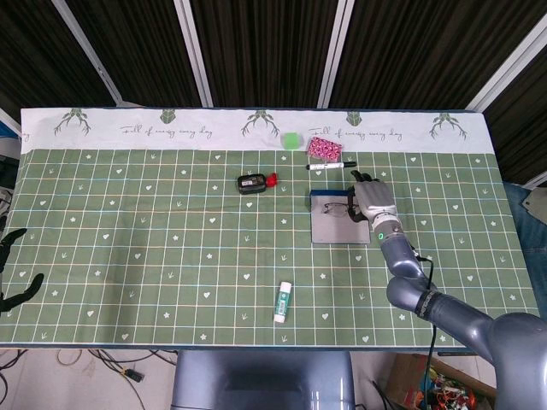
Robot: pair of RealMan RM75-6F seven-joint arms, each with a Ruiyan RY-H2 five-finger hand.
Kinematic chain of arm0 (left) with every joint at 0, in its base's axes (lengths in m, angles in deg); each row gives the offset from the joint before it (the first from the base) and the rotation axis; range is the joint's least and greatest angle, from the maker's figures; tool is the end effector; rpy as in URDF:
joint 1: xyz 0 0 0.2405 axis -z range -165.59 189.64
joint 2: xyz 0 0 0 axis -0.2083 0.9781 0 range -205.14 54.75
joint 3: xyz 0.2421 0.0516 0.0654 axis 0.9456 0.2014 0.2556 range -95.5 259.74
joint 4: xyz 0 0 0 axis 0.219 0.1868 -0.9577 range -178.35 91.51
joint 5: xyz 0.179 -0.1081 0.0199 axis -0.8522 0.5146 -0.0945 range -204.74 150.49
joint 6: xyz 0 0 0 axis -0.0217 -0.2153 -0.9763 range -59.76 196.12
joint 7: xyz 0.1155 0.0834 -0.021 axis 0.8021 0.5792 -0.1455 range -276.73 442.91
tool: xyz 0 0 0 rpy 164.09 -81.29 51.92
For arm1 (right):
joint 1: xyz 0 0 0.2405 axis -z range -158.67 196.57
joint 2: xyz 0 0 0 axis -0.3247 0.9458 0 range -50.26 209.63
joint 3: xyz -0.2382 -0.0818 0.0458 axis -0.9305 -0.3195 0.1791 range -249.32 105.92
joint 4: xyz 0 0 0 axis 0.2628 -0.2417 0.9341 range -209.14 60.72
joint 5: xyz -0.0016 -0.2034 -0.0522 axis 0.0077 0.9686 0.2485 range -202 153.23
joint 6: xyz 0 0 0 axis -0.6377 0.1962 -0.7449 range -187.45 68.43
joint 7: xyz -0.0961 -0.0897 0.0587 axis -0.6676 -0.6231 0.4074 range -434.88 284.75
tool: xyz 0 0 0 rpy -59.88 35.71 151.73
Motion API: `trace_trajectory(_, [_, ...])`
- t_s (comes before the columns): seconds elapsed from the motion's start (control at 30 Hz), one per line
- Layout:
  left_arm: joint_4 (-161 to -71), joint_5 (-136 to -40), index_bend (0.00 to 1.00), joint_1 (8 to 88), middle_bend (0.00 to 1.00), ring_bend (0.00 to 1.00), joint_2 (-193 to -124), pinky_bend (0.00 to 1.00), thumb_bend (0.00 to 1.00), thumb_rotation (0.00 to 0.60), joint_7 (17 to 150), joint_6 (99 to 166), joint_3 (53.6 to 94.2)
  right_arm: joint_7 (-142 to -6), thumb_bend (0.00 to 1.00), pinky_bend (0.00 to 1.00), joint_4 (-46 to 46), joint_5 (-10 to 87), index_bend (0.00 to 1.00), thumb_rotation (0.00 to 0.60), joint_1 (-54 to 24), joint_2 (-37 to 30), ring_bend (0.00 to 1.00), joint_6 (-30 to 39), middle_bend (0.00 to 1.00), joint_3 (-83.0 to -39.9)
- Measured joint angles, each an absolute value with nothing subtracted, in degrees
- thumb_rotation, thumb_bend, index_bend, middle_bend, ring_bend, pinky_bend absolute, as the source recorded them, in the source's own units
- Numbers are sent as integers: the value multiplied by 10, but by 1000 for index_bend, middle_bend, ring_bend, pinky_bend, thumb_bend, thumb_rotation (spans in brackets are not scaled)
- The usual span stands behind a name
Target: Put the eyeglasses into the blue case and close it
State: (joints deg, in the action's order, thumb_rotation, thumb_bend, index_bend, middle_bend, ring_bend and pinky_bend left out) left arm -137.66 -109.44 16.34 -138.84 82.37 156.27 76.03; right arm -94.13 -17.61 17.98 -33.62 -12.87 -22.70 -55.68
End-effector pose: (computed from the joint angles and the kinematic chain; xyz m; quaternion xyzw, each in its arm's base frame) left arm -0.3075 0.1884 0.1770 -0.5443 -0.3832 -0.4204 0.6166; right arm -0.1945 -0.4535 0.0077 0.6759 -0.4577 0.2807 0.5049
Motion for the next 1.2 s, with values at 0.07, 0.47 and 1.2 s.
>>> trace_trajectory(0.07, [-1377, -1094, 170, 163, 0, 0, -1388, 0, 250, 600, 824, 1563, 760, -938, 489, 218, -185, 181, 618, 600, -340, -134, 115, -231, 86, -556])
trace_trajectory(0.47, [-1376, -1091, 170, 163, 0, 0, -1389, 0, 250, 600, 824, 1562, 759, -927, 487, 218, -239, 183, 618, 600, -364, -166, 115, -262, 87, -557])
trace_trajectory(1.2, [-1374, -1087, 171, 164, 0, 0, -1388, 0, 250, 600, 823, 1561, 757, -912, 486, 218, -316, 181, 505, 600, -396, -201, 90, -316, 74, -559])
